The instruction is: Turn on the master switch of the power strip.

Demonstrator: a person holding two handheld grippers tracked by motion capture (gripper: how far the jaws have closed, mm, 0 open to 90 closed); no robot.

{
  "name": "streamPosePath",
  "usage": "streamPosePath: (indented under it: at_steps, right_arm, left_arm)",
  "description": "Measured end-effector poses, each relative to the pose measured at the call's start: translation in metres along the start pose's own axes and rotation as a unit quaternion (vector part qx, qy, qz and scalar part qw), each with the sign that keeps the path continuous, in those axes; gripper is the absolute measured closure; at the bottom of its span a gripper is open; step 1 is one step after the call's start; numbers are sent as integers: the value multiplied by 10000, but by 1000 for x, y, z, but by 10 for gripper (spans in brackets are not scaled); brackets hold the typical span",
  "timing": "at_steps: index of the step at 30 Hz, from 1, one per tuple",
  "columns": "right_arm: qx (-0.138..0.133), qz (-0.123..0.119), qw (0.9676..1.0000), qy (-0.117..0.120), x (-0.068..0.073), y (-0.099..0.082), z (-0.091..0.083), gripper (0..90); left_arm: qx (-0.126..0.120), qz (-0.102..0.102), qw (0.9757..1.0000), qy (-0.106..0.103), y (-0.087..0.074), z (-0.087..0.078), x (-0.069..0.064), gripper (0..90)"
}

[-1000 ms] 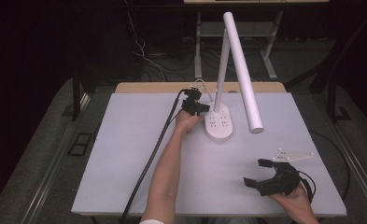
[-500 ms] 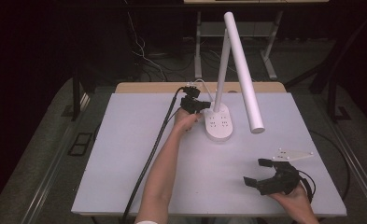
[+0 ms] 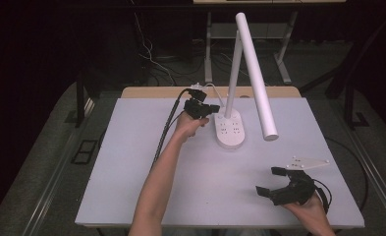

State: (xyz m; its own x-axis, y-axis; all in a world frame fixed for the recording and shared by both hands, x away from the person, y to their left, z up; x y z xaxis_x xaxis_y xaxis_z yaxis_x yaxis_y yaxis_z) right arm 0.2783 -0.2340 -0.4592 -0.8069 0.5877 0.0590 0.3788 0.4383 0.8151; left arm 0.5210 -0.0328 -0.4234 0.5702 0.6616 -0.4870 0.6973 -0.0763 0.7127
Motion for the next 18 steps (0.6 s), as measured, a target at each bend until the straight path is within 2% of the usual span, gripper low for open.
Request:
streamPosePath:
  at_steps: [1,4,6,11,14,18]
  right_arm:
    - [-3,1,10000,1,0,0,0,3]
    - [-15,-3,10000,5,0,0,0,3]
    - [-12,-4,10000,7,0,0,0,3]
    - [1,-6,10000,15,0,0,1,3]
    - [5,-1,10000,17,0,0,1,3]
    - [-10,-8,10000,8,0,0,0,3]
  left_arm:
    - [27,-55,10000,-10,1,-3,1,748]
    - [26,-128,9998,-159,2,-14,1,629]
    - [32,-182,9997,-136,3,-20,2,489]
    - [38,-74,9999,-72,1,-37,5,191]
    - [241,-107,9995,-166,-2,-46,5,10]
    - [205,-93,9997,-128,-5,-60,7,0]
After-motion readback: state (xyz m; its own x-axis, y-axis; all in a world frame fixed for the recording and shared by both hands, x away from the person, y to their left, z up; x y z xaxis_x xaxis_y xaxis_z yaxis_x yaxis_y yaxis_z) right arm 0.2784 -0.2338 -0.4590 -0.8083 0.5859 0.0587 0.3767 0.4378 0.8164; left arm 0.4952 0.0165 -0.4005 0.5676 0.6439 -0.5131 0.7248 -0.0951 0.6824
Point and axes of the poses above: each handheld gripper's, and its own axes: z roughly forward along the jaws, y roughly out of its top, x roughly to its left, the point moved 7 cm from there along z, roughly forward along the jaws, and after that the axes turned 15 degrees about -z, right-handed, at the moved point
